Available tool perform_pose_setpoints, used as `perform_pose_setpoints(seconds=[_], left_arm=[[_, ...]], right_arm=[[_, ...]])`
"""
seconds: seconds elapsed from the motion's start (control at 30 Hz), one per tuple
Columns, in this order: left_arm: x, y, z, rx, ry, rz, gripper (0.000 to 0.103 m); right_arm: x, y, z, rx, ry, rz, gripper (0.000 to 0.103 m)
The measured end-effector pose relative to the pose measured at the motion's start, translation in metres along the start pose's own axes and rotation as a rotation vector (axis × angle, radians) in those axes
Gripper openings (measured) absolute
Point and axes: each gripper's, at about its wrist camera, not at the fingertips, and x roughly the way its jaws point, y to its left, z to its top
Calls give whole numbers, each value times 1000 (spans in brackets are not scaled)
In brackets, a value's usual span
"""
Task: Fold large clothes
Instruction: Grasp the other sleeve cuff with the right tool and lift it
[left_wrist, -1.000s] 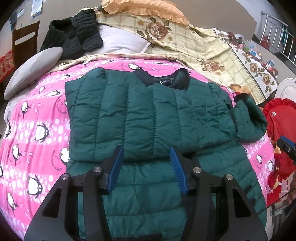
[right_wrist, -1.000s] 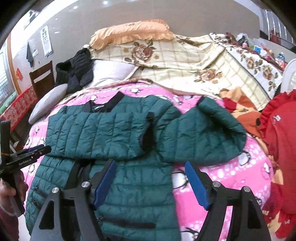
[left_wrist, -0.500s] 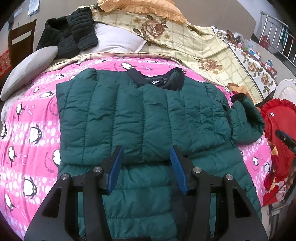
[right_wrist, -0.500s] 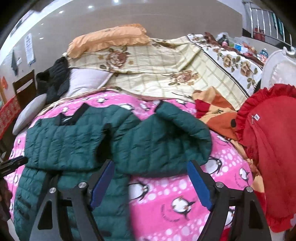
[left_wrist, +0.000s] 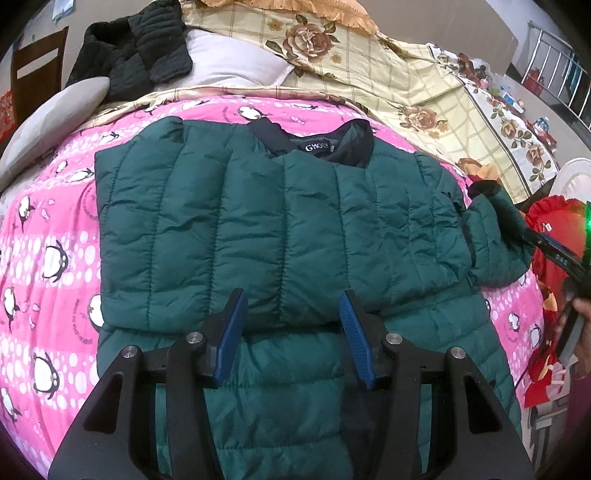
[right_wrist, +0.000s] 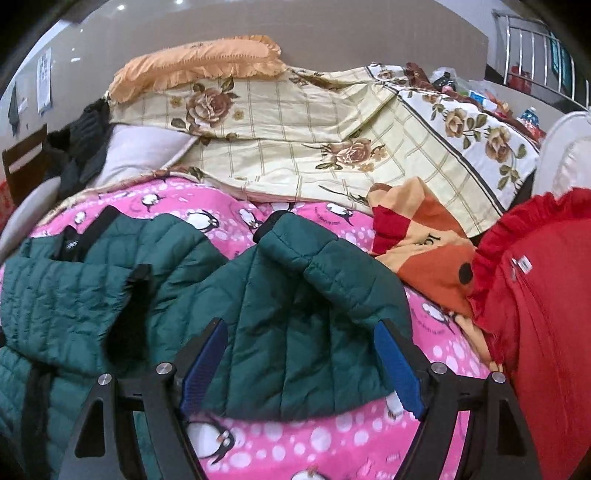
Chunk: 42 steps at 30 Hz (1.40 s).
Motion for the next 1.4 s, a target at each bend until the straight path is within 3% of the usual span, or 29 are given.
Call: perform_pose_setpoints(seconds=[0.27, 0.37, 0.43, 0.47, 0.53, 0.6, 0.67, 0.93, 1.13, 1.4], left_arm=[[9, 5, 2, -21, 22, -16, 52], [11, 7, 4, -25, 24, -15, 52], [12, 9, 4, -34, 23, -13, 52], [12, 11, 4, -38, 25, -14, 52], [13, 13, 4, -44, 28, -13, 52], [13, 14, 3, -47, 29, -13, 52], [13, 15, 2, -46, 29, -12, 52], [8, 18, -2, -75, 23, -33, 52], [0, 17, -4, -62, 11, -38, 52], [-12, 22, -3, -102, -14, -68, 52]], right_arm=[[46, -8, 24, 13, 30, -36, 79], [60, -16, 28, 42, 45, -8, 79], [65, -19, 28, 55, 48, 9, 62], [68, -20, 28, 56, 58, 18, 44], [71, -21, 26, 60, 65, 34, 35], [66, -21, 26, 58, 48, 47, 18], [55, -19, 26, 50, 11, 52, 12], [-9, -25, 42, 129, -140, 169, 9], [-41, -12, 49, 140, -179, 255, 9], [-80, 34, 57, 103, -219, 395, 8]])
